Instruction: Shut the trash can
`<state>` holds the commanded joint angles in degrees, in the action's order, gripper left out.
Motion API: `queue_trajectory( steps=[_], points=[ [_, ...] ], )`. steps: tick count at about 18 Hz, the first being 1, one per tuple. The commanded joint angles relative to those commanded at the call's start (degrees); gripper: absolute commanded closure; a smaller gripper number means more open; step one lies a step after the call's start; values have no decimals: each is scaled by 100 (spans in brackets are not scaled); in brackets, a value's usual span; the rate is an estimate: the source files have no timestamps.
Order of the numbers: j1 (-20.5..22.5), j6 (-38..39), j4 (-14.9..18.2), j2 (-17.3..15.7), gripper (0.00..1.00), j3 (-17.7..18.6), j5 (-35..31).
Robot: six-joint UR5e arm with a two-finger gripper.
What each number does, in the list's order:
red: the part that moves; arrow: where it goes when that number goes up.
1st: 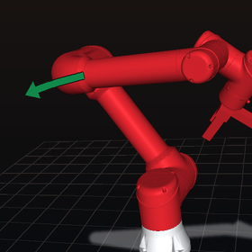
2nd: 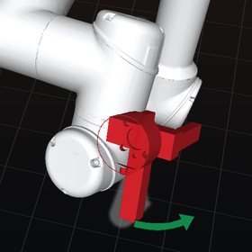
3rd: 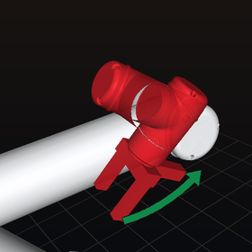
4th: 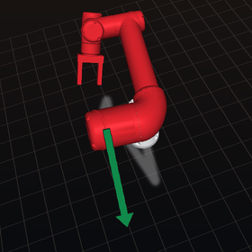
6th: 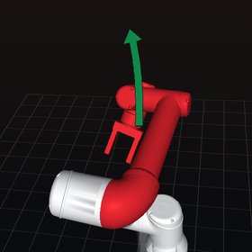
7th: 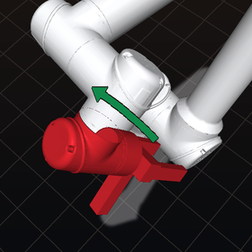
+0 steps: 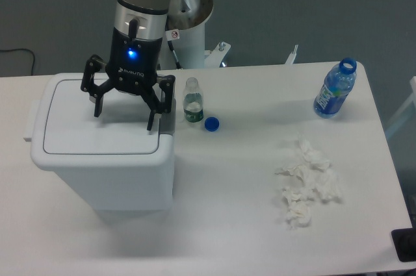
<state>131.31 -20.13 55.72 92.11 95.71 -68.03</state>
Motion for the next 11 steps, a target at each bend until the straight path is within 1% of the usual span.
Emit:
queue_trajectory(
  steps=[4,11],
  points=[
    [0,-158,0,0,0,35,9],
    [0,-167,0,0,0,35,9]
  ],
)
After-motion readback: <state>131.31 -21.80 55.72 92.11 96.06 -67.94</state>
